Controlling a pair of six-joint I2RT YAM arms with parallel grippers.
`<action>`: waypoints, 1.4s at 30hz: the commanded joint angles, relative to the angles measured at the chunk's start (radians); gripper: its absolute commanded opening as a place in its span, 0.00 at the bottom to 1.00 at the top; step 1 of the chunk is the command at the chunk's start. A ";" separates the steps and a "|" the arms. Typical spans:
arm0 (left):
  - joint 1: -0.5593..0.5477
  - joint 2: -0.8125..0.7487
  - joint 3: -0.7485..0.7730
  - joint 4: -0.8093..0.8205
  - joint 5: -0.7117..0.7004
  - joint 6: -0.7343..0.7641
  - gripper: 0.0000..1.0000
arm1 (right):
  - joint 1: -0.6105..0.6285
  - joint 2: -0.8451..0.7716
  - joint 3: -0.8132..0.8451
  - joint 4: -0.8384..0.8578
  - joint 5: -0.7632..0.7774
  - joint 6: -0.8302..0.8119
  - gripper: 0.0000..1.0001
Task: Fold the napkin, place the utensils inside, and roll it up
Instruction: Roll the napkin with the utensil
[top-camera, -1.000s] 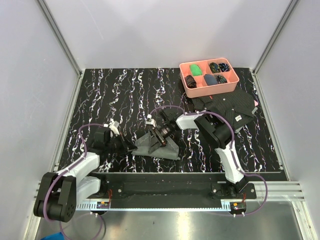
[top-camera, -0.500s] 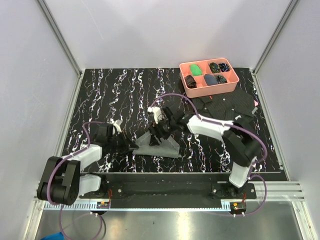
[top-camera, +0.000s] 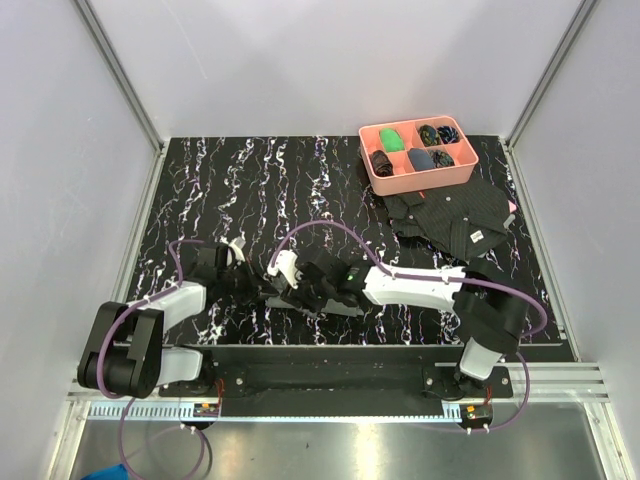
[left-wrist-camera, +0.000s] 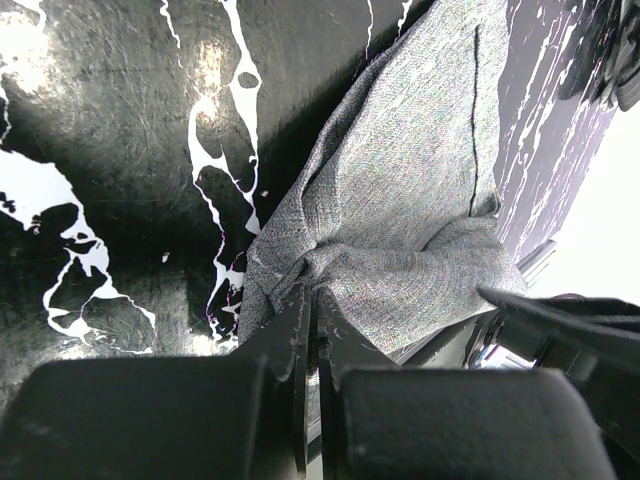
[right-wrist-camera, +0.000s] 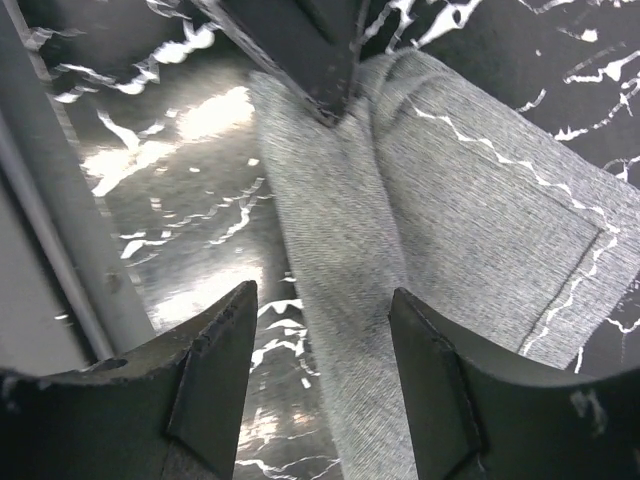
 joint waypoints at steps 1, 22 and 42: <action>-0.002 0.010 0.011 -0.045 -0.043 0.033 0.00 | 0.003 0.046 0.006 0.024 0.067 -0.040 0.64; 0.005 -0.033 0.075 -0.060 -0.040 0.039 0.18 | -0.017 0.225 0.018 -0.024 0.076 0.035 0.43; 0.042 -0.277 0.003 -0.028 -0.064 0.098 0.64 | -0.282 0.382 0.068 -0.024 -0.771 0.141 0.26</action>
